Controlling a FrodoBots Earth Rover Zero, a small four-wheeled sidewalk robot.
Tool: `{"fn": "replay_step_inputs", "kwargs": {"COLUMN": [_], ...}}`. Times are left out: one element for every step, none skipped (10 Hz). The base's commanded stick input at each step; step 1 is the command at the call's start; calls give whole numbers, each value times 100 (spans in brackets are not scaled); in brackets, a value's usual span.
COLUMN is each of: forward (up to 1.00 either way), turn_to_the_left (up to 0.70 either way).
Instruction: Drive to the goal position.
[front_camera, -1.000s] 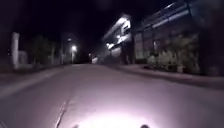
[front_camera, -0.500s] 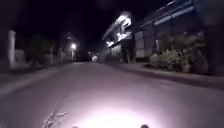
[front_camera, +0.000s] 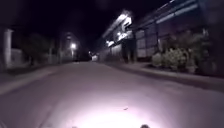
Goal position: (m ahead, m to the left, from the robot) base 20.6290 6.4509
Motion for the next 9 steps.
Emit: {"fn": "replay_step_inputs", "kwargs": {"forward": [70,70,70,70,70,70,70,70,70], "turn_to_the_left": [0,0,0,0,0,0,0,0,0]}}
